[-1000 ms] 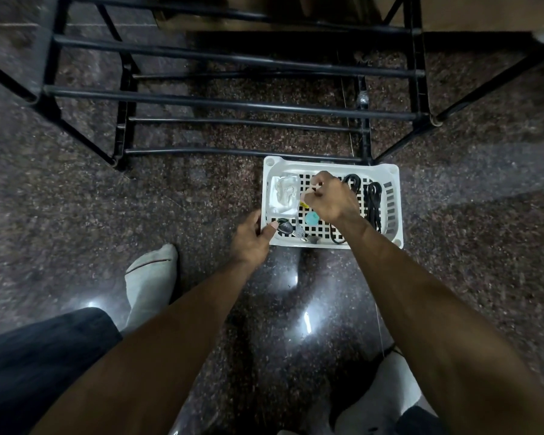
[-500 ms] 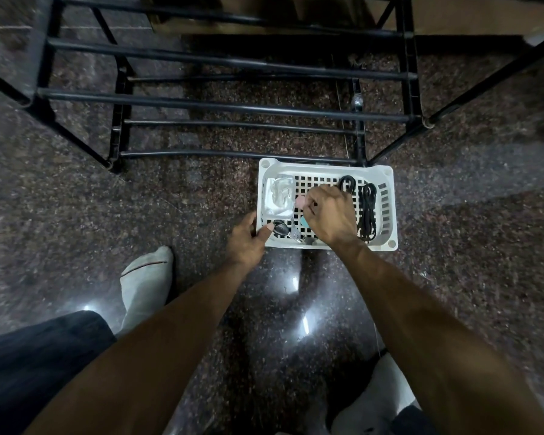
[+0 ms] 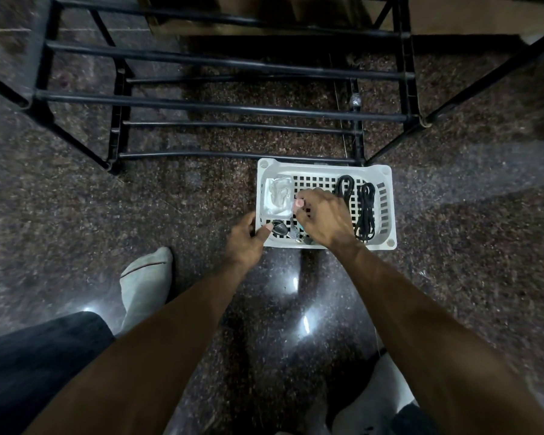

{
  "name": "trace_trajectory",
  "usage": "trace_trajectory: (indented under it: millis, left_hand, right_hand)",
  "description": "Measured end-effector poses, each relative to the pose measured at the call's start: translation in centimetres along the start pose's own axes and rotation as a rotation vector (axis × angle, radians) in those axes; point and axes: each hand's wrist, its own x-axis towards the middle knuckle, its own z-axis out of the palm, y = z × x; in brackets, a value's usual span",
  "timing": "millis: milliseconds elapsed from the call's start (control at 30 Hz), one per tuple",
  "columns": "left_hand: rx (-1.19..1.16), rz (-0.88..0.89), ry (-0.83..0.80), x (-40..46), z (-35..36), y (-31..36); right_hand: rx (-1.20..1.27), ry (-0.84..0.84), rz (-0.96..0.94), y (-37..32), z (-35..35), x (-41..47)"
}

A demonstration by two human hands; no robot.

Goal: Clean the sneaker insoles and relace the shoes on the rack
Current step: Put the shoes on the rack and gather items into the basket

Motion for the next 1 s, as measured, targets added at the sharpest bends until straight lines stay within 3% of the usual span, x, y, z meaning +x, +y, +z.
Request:
trace_trajectory:
  millis: [67, 233, 433, 533, 600, 667, 767, 833, 1000]
  left_hand:
    - [0.003, -0.001, -0.002, -0.1, 0.0, 0.1]
    - [0.02, -0.042, -0.012, 0.0, -0.1, 0.0]
    - [0.05, -0.067, 0.004, 0.0, 0.2, -0.2]
    - [0.112, -0.091, 0.03, 0.1, 0.4, -0.7]
    - [0.141, -0.092, 0.035, -0.3, 0.3, 0.2]
    - [0.154, -0.093, 0.038, -0.8, 0.1, 0.8]
    - [0.178, -0.037, 0.027, -1.2, 0.2, 0.7]
    - [0.152, -0.003, 0.017, -1.3, 0.4, 0.3]
    - [0.123, -0.036, -0.043, -1.8, 2.6, 0.2]
  right_hand:
    - [0.01, -0.028, 0.004, 0.0, 0.3, -0.2]
    - [0.24, 0.145, 0.197, 0.9, -0.1, -2.0]
    - [0.042, -0.05, 0.133, 2.1, -0.9, -4.0]
    - [0.023, -0.019, 0.07, 1.8, -0.9, -4.1]
    - [0.015, 0.113, 0.087, 2.3, -0.9, -4.5]
    - [0.006, 0.317, 0.219, 3.5, -0.8, -5.2]
    - [0.076, 0.489, 0.598, 5.7, -1.5, -6.7]
    - [0.224, 0.471, 0.744, 6.6, -2.0, -7.6]
    - [0.335, 0.34, 0.797, 8.9, -2.9, -8.8]
